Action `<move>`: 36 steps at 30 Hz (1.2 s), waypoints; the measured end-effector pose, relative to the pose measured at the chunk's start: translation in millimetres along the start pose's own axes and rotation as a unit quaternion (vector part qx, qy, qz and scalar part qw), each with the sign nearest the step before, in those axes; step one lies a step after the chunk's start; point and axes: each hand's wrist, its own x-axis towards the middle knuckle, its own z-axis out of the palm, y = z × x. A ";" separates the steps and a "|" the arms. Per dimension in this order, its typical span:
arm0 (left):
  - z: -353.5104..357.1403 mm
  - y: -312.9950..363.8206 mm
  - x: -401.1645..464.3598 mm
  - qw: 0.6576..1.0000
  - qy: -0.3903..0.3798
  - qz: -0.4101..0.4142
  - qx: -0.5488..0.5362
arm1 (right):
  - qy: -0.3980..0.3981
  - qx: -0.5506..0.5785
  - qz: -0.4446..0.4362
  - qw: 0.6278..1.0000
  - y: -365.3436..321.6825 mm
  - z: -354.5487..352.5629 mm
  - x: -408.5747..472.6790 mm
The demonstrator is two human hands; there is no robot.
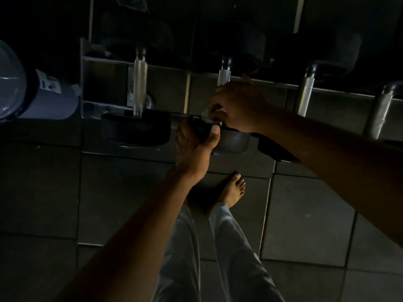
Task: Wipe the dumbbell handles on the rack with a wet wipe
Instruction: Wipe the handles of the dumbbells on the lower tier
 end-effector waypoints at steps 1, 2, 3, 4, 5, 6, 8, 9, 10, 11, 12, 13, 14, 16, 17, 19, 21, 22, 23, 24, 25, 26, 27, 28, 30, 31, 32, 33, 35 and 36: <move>0.1 0.1 -0.1 1.000 -0.001 0.000 0.001 | 0.037 0.059 0.012 0.997 13.4 17.2 2.7; 0.0 0.1 -0.3 1.000 0.000 0.001 0.000 | 0.071 0.111 0.031 0.991 17.1 20.5 -3.2; 0.1 -0.1 -0.4 1.000 0.001 0.002 -0.002 | 0.094 0.138 0.044 0.985 21.9 32.8 -6.4; 0.1 -0.3 -0.1 1.000 0.001 0.004 -0.005 | 0.085 0.181 0.069 0.977 23.1 36.7 -14.3; 0.0 -0.4 0.1 1.000 0.002 0.004 -0.006 | 0.072 0.231 0.088 0.966 24.5 44.2 -16.6; 0.2 -0.7 0.2 1.000 0.003 0.002 -0.006 | 0.066 0.269 0.108 0.955 27.2 49.1 -19.1; 0.8 -0.9 0.3 1.000 0.007 0.003 -0.007 | 0.029 0.329 0.149 0.932 35.5 51.6 -21.7; 1.2 -0.9 0.4 1.000 0.010 0.003 -0.007 | 0.015 0.337 0.155 0.928 36.6 51.2 -22.3; 1.5 -0.9 0.6 1.000 0.011 0.002 -0.008 | 0.005 0.351 0.160 0.923 36.7 49.4 -23.4; 1.8 -1.0 0.6 1.000 0.010 -0.001 -0.009 | -0.002 0.372 0.167 0.913 36.7 47.5 -24.2; 2.2 -1.0 0.3 1.000 0.010 -0.002 -0.010 | -0.008 0.391 0.177 0.903 34.0 42.8 -25.8; 2.4 -1.0 0.3 1.000 0.012 -0.001 -0.012 | -0.003 0.412 0.184 0.892 32.6 40.8 -26.9; 2.5 -1.2 0.3 1.000 0.016 0.000 -0.013 | -0.001 0.417 0.187 0.890 28.6 37.7 -28.2; 2.1 0.2 -0.1 1.000 0.019 -0.001 -0.011 | 0.004 0.397 0.182 0.900 21.1 39.3 -26.6; 1.6 1.5 -0.4 1.000 0.016 -0.001 -0.007 | 0.009 0.384 0.183 0.905 20.9 43.5 -23.0; 0.3 4.4 -0.7 1.000 0.010 0.001 -0.002 | 0.017 0.379 0.224 0.898 25.4 53.2 -13.6; -0.6 5.1 -0.6 1.000 0.011 0.005 -0.003 | 0.028 0.389 0.287 0.875 34.1 63.9 -4.8; -0.7 5.6 -1.2 1.000 0.008 0.006 -0.002 | 0.029 0.390 0.310 0.866 38.3 68.5 -2.7; -0.3 6.1 -1.7 1.000 0.006 0.005 0.000 | 0.030 0.395 0.322 0.860 41.1 70.6 -1.9; -0.1 6.7 -2.1 1.000 0.004 0.004 0.003 | 0.029 0.403 0.326 0.855 41.4 70.1 -1.3; 0.0 6.8 -2.3 1.000 0.003 0.004 0.003 | 0.031 0.410 0.316 0.855 39.3 66.9 -1.6; 0.1 7.2 -2.8 1.000 0.003 0.003 0.002 | 0.026 0.415 0.303 0.858 37.5 65.1 -0.7; 0.1 7.3 -2.7 1.000 0.005 0.004 0.001 | 0.023 0.420 0.287 0.860 36.6 65.1 1.0; -0.1 7.0 -2.1 1.000 0.007 0.004 0.003 | 0.014 0.435 0.273 0.858 34.6 64.0 2.7; -0.1 6.0 -1.2 1.000 0.010 0.007 0.008 | -0.013 0.450 0.243 0.860 32.4 58.4 3.6; 0.3 4.8 -0.7 1.000 0.013 0.011 0.009 | -0.031 0.451 0.230 0.862 32.7 54.5 1.9; 0.0 4.5 -0.5 1.000 0.015 0.014 0.011 | -0.045 0.458 0.222 0.860 33.7 50.9 -0.7; 0.7 3.8 -0.4 1.000 0.019 0.014 0.012 | -0.048 0.475 0.216 0.851 35.0 48.6 -4.7; 1.3 4.4 -0.2 1.000 0.023 0.011 0.012 | -0.037 0.513 0.215 0.830 36.9 48.4 -10.9; 1.5 5.1 -0.9 1.000 0.023 0.009 0.008 | -0.024 0.520 0.219 0.825 36.6 50.2 -12.3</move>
